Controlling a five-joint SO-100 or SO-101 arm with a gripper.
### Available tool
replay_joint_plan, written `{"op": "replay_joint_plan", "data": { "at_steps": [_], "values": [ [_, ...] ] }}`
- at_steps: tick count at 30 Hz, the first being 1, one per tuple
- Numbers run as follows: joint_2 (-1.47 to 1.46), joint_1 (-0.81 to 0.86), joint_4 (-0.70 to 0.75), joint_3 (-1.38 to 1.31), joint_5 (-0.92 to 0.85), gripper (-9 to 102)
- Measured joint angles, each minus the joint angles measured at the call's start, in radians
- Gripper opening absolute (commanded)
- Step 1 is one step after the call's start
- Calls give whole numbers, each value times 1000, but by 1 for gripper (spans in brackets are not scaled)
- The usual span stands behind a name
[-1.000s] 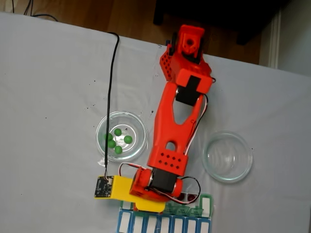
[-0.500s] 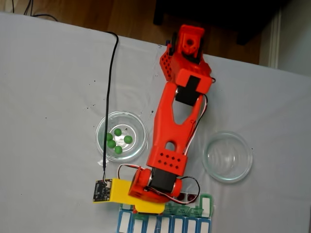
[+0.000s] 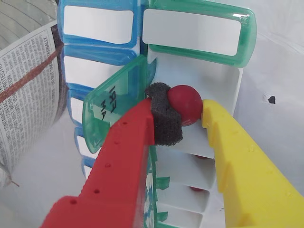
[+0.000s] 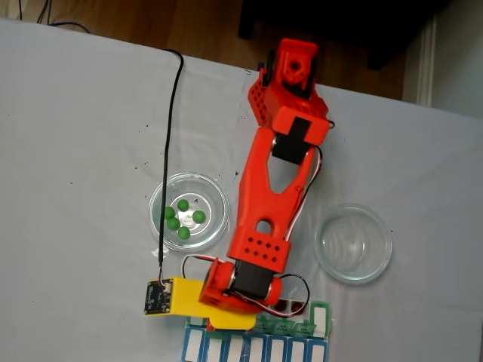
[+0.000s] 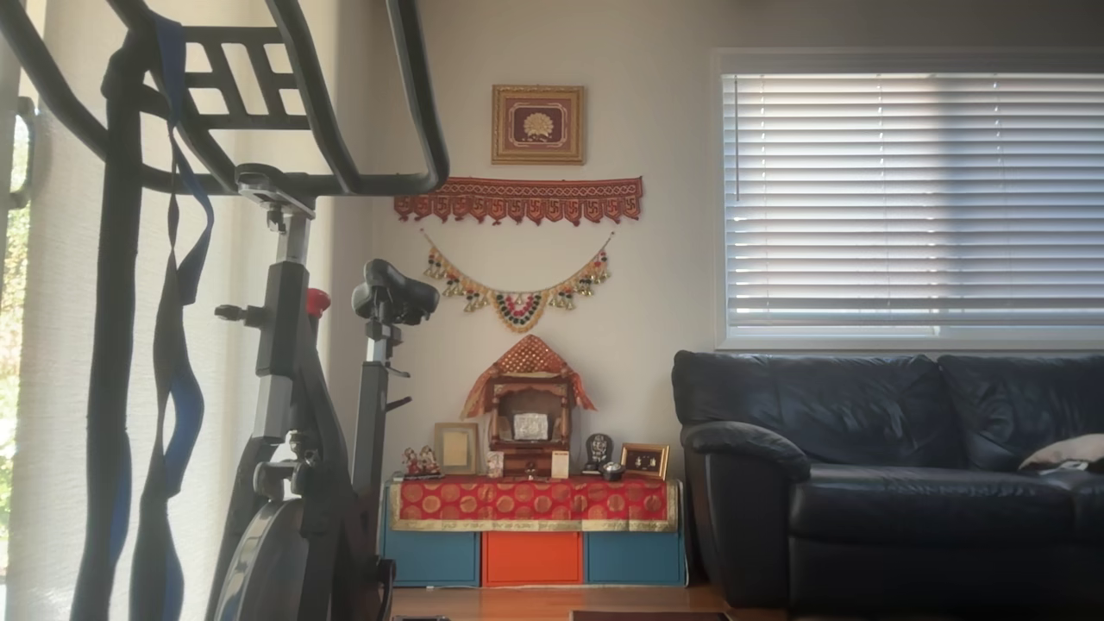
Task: Sort medicines into box.
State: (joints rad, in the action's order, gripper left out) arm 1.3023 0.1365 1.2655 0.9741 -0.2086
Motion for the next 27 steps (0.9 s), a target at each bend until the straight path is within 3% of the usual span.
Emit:
{"op": "replay_joint_plan", "data": {
  "at_steps": [6,18,27],
  "values": [
    [0,0,0,0,-12,3],
    [0,0,0,0,-34,19],
    [0,0,0,0,-35,20]
  ]
}}
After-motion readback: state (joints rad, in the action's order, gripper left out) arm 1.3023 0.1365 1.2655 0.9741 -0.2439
